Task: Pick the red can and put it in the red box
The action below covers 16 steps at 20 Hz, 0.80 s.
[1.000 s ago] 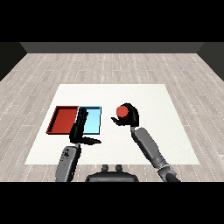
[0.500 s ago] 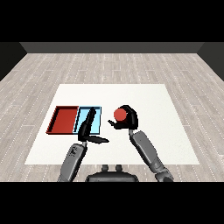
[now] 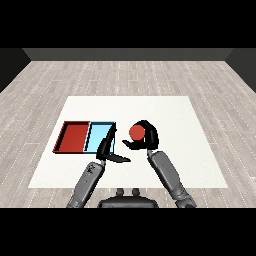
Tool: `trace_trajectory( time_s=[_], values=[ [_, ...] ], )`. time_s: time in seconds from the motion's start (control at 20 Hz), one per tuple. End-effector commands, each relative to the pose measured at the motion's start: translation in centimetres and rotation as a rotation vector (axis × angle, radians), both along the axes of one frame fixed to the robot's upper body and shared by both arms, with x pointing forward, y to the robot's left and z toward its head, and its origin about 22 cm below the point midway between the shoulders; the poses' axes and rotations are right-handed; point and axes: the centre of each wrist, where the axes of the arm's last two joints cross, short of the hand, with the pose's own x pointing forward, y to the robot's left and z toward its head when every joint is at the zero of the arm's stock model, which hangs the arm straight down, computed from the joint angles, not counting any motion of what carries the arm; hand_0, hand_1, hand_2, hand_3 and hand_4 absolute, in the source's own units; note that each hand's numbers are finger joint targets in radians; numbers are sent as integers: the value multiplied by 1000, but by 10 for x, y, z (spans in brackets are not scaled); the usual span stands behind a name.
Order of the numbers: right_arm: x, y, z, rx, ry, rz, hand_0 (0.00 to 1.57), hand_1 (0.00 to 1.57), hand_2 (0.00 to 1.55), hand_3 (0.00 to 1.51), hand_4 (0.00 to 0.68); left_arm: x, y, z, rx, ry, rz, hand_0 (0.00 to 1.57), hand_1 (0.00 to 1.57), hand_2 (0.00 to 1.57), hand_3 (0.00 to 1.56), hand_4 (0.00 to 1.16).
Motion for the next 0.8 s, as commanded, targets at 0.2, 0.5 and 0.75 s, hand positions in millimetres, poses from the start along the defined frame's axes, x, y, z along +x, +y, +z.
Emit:
trace_trajectory(
  time_s=[0.2, 0.5, 0.75],
  values=[
    [-6, -11, 1, 10, -21, 37, 1467, 1467, 1443, 1392, 658, 9, -18, -29, -16, 64, -13, 0, 0, 0, 0, 0],
    [-8, -1, -5, -18, -52, 34, 1464, 1464, 1431, 1384, 660, -2, -19, -44, -24, 87, -30, 0, 0, 0, 0, 0],
    [-16, 11, 1, 32, -61, 53, 1473, 1473, 1441, 1386, 676, 15, -23, -22, -39, 83, -48, 0, 0, 0, 0, 0]
  ],
)
